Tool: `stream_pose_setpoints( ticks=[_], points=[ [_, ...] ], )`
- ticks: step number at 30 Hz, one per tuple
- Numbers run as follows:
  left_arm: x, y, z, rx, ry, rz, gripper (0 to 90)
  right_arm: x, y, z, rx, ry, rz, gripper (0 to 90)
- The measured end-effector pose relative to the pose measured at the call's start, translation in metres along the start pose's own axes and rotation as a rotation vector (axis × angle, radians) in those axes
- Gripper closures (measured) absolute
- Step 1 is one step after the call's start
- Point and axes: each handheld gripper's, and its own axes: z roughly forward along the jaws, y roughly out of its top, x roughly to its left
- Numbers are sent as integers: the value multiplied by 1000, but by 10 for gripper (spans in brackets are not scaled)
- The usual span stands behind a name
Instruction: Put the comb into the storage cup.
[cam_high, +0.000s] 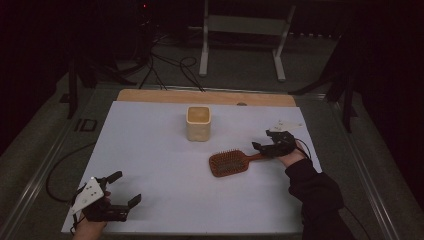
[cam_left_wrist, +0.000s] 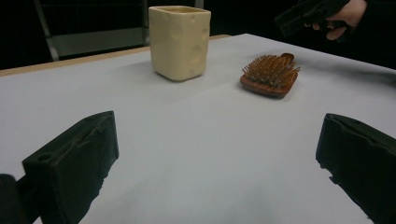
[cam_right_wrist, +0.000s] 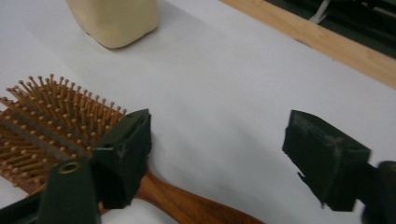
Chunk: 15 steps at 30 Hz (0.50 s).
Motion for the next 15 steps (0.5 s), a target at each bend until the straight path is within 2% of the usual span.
stream_pose_setpoints(
  ticks=[4, 11, 15],
  points=[
    [0, 0, 0, 1, -1, 1, 0, -4, -2, 5, 35, -22, 9, 356],
    [0, 0, 0, 0, 0, -1, 0, -6, -7, 13, 100, -47, -4, 519],
    [0, 0, 0, 3, 0, -1, 0, -5, -9, 17, 129, -71, -11, 681]
  ],
)
